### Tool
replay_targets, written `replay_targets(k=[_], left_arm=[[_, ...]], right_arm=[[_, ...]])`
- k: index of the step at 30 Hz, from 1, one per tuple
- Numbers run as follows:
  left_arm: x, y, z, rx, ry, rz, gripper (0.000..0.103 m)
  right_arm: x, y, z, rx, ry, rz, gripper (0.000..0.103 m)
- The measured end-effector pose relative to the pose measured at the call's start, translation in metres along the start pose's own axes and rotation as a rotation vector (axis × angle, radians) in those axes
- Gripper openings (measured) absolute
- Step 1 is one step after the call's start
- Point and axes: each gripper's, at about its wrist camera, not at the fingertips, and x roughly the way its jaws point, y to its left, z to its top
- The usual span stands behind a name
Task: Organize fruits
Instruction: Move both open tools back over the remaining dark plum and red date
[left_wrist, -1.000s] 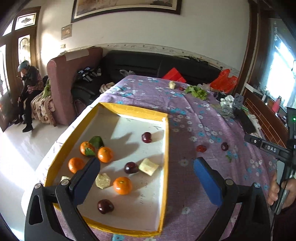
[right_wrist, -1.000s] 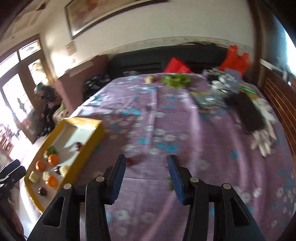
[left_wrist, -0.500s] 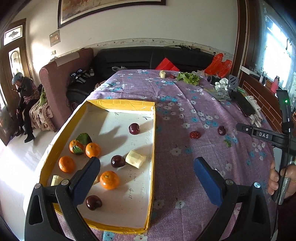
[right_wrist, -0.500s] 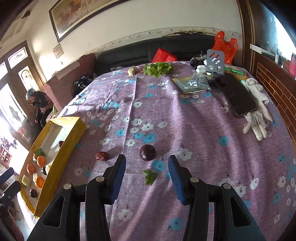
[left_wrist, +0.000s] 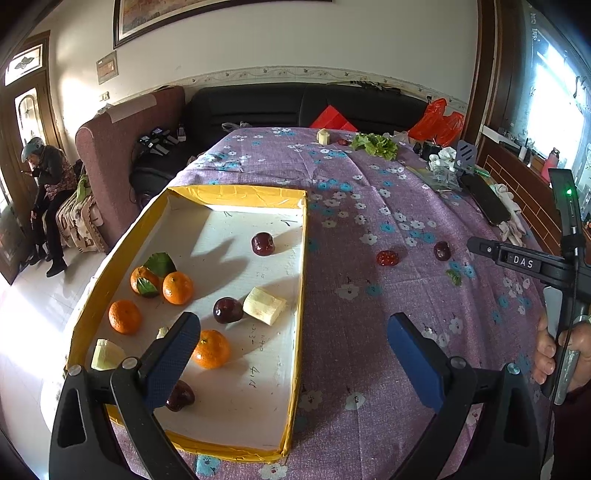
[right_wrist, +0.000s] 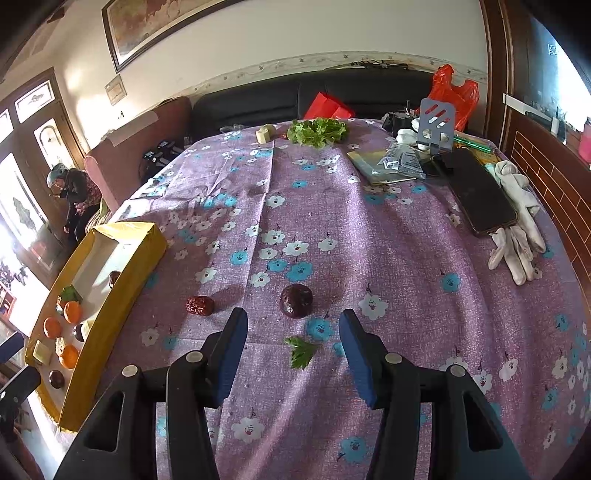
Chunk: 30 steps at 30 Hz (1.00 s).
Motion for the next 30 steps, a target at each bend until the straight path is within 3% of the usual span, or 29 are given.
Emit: replay_targets(k=[12, 22, 30], left_arm=[[0.006, -0.004, -0.002, 0.008, 0.027, 0.046, 0.101], [0.011, -0.019, -0.004, 0.049, 0.042, 0.051, 0.101], [0.016, -0.021, -0.004, 0.050, 0.059, 0.053, 0.101]], right_arm=[[0.008, 0.010, 0.003, -0.021, 0.011, -0.001, 0.059], [-0.001, 0.013, 0.028, -0.031, -0.029, -0.001, 0.063], [0.010, 0.012, 0.018, -0.026, -0.002, 0.008, 0.063]])
